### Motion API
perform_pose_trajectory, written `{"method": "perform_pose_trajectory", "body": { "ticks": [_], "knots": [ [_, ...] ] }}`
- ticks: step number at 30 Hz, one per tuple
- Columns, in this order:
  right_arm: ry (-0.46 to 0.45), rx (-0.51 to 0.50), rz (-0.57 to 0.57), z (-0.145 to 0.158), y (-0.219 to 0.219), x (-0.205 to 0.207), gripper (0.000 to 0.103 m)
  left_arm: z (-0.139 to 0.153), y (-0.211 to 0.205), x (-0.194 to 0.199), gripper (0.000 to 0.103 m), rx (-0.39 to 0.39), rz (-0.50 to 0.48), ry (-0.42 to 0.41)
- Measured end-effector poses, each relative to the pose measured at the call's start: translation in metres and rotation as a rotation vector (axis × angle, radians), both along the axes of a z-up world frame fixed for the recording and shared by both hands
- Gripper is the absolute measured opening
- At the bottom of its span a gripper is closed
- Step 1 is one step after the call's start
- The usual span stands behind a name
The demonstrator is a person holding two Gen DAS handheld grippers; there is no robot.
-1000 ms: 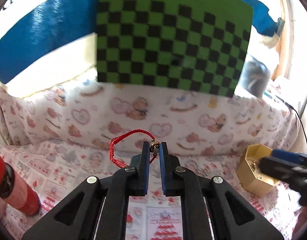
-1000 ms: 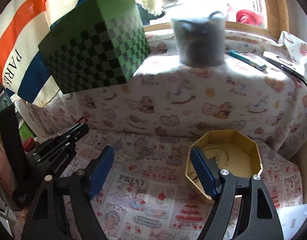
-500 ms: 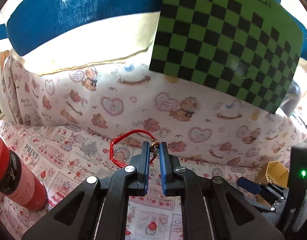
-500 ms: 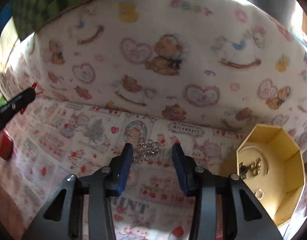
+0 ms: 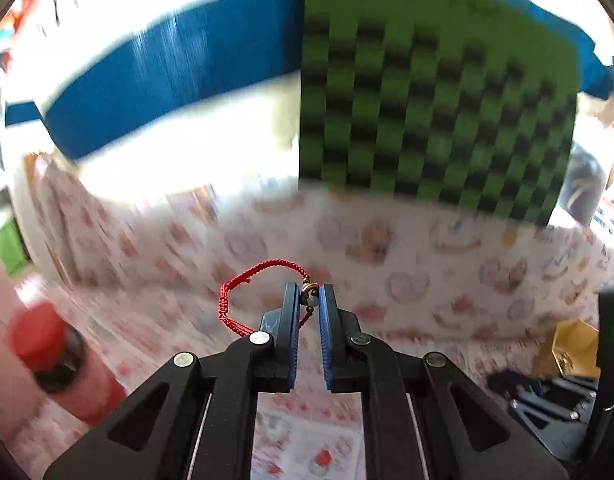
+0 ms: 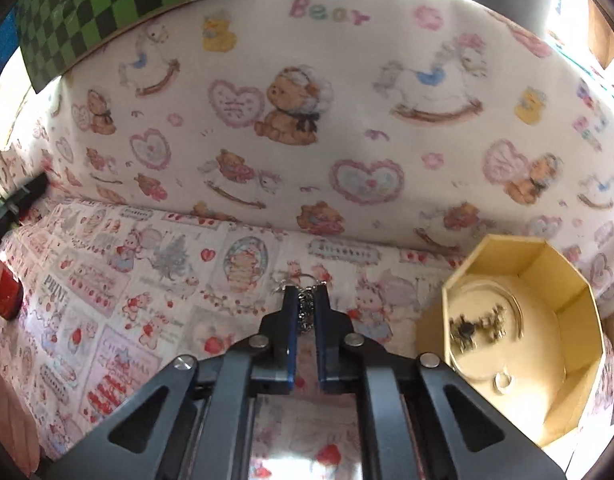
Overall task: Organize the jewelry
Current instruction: 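Grasp the silver chain with the right tool while the left tool lifts the bracelet, then lower the chain and bracelet into the gold box and open both tools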
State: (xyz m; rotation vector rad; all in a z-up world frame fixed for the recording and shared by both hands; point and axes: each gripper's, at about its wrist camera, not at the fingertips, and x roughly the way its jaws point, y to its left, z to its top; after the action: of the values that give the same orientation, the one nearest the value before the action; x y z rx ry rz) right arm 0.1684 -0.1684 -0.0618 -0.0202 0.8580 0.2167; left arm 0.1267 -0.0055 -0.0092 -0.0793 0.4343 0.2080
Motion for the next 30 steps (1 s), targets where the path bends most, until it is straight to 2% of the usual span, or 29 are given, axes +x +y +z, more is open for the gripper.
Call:
{"method": "perform_pose_trajectory", "body": {
  "ticks": [2,6,11,14,18,21,24,27,30],
  "knots": [
    [0.007,0.032,-0.01,0.003,-0.012,-0.006,0.003,0.013,0.0,-0.015,0.009,-0.002,-0.014,-0.073],
    [-0.052,0.116,-0.017,0.019,-0.031,-0.013,0.003,0.028,0.007,-0.032,0.009,-0.043,-0.029,-0.139],
    [-0.133,0.199,0.017,0.041,-0.05,-0.035,0.003,0.026,0.004,-0.034,0.009,-0.013,-0.035,-0.137],
    [-0.187,0.208,0.04,0.059,-0.06,-0.052,0.003,0.031,-0.003,-0.035,0.009,-0.001,-0.05,-0.127],
    [-0.202,0.216,0.023,0.076,-0.082,-0.074,0.003,0.038,-0.016,-0.044,0.009,0.028,-0.082,-0.14],
    [-0.27,0.204,0.032,0.087,-0.099,-0.096,0.003,0.042,-0.029,-0.054,0.009,0.025,-0.136,-0.147],
    [-0.301,0.21,0.054,0.092,-0.108,-0.111,0.003,0.038,-0.047,-0.059,0.009,0.017,-0.2,-0.105],
    [-0.325,0.148,0.068,0.093,-0.108,-0.115,0.003,0.026,-0.071,-0.057,0.009,0.012,-0.297,-0.024],
    [-0.342,0.186,0.069,0.08,-0.113,-0.108,0.003,0.014,-0.084,-0.052,0.009,-0.013,-0.349,0.057]
  ]
}}
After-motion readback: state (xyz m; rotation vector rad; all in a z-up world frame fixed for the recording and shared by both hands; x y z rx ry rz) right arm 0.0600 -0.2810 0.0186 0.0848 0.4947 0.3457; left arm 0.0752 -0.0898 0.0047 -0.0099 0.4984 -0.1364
